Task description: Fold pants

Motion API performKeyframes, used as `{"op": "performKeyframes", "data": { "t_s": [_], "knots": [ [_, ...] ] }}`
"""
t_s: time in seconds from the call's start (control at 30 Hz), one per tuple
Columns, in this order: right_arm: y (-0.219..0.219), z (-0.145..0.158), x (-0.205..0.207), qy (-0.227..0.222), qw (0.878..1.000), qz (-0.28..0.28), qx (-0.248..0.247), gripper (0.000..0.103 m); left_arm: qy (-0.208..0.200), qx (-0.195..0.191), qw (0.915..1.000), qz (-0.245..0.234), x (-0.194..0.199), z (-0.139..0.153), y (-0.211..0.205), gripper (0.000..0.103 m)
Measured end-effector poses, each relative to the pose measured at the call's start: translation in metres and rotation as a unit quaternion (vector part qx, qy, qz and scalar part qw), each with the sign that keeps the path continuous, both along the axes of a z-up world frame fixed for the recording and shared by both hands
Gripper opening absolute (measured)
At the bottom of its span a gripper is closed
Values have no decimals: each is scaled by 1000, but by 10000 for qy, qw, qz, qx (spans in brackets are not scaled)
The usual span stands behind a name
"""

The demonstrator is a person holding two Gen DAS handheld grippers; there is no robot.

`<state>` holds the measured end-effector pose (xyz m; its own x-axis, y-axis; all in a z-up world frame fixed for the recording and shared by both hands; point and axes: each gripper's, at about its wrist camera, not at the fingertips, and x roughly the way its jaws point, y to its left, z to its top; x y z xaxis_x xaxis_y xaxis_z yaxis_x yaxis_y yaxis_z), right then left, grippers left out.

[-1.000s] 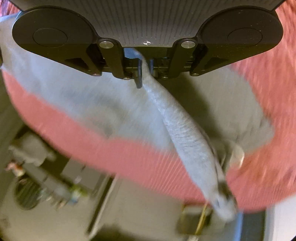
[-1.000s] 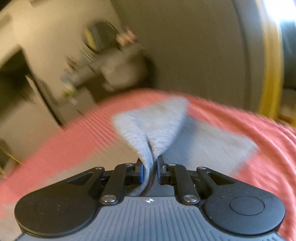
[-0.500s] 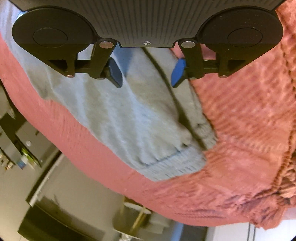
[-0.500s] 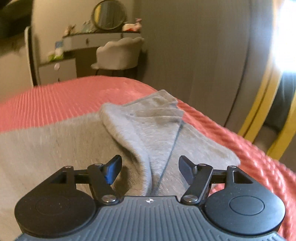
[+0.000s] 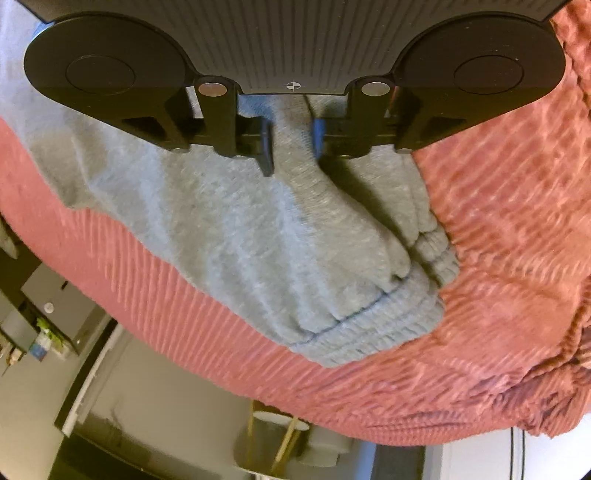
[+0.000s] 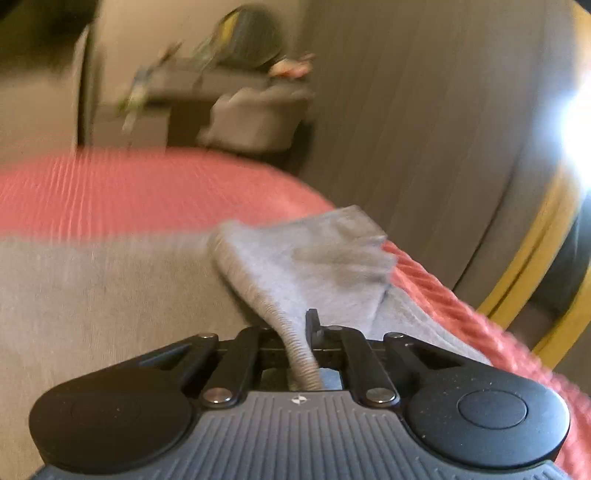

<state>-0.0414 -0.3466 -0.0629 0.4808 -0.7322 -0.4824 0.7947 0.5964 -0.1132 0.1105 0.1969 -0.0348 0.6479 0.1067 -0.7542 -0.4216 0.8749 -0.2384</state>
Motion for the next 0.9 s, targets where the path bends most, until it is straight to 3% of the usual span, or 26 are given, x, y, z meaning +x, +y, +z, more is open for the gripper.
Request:
{"op": "performKeyframes", "data": {
  "t_s": [0.1,0.2,0.27,0.3,0.37,0.4,0.43,0.47,0.5,0.6,0.67,0.73,0.77,0.83,0.9],
  "knots": [
    [-32,15,-44,-1083,9894,-756,598,5,-70,-116,9999,-18,-8,3,6,17],
    [-60,-4,-83,-1688,9599,-1460,1694,6,-108,-143,9998,-12,-17,3,9,18],
    [-68,-20,-107,-2133,9270,-1901,2429,3,-30,-160,9999,24,-20,2,10,32],
    [-68,-20,-115,-2367,9177,-1938,2535,4,17,-100,9999,87,-22,2,9,44],
    [-63,-12,-116,-2290,9226,-2016,2362,11,53,36,9997,220,-28,7,8,62],
    [-58,-7,-117,-2193,9272,-2182,2113,26,97,146,9992,347,-31,9,8,73],
    [-53,-2,-116,-1966,9317,-2463,1807,52,103,301,9982,517,-35,13,6,75],
    [-49,2,-117,-1781,9331,-2731,1519,63,41,442,9971,623,-40,17,5,76],
    [-46,7,-118,-1800,9333,-2813,1318,66,3,580,9957,720,-44,21,2,78],
    [-31,21,-112,-2085,9461,-2288,951,66,-240,1233,9874,964,-54,37,-16,79],
    [-15,28,-95,-2077,9614,-1616,800,67,-486,1431,9862,679,-52,47,-31,83],
    [1,29,-69,-1914,9737,-677,1033,81,-679,1553,9854,170,-45,57,-53,86],
    [6,26,-55,-1821,9739,-196,1338,83,-717,1616,9842,-22,-41,61,-63,86],
    [9,12,-30,-1618,9599,655,2193,84,-850,1585,9824,-506,-32,69,-83,89],
    [10,-2,-15,-1294,9520,837,2643,86,-1018,1394,9795,-1035,-22,70,-101,94]
  ]
}}
